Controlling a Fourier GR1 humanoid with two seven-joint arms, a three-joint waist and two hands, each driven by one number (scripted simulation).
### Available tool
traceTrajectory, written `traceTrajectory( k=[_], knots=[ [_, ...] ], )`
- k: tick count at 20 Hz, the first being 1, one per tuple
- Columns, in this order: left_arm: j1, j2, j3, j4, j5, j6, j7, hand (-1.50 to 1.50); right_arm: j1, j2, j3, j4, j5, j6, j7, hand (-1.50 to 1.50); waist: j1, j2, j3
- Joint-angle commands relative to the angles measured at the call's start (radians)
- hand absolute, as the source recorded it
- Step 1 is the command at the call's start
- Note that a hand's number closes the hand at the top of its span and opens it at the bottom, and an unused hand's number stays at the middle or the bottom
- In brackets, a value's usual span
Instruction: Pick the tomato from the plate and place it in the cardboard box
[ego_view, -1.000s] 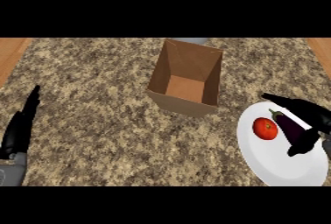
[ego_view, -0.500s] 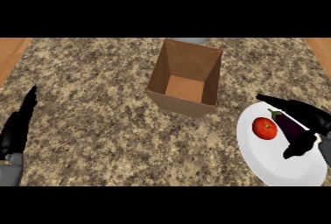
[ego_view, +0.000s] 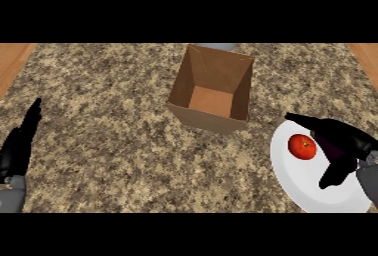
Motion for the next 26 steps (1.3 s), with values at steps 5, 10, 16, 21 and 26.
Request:
traceTrajectory(
  k=[5,10,16,21,26],
  knots=[
    [0.018,-0.02,0.021,-0.022,-0.026,-0.015,-0.003,0.0,-0.031,0.067,0.007,0.111,0.138,-0.025,0.034,-1.5,0.005,0.001,0.0],
    [0.044,-0.063,0.001,-0.013,-0.048,0.011,-0.043,0.0,-0.04,0.141,0.007,0.13,0.211,-0.222,0.026,1.5,0.008,0.002,0.001],
    [-0.007,-0.024,0.046,0.027,-0.034,-0.037,-0.039,0.0,-0.058,0.142,-0.024,0.145,0.278,-0.335,-0.01,1.5,0.001,0.002,0.0],
    [0.025,-0.038,0.032,-0.056,-0.038,-0.038,0.012,0.0,-0.196,0.125,-0.036,0.364,0.327,-0.469,-0.197,1.5,0.021,0.005,0.001],
    [0.016,-0.03,0.03,0.0,-0.044,-0.043,-0.067,0.0,-0.344,-0.033,-0.092,0.511,0.267,-0.445,-0.544,1.5,0.052,0.02,0.003]
  ],
)
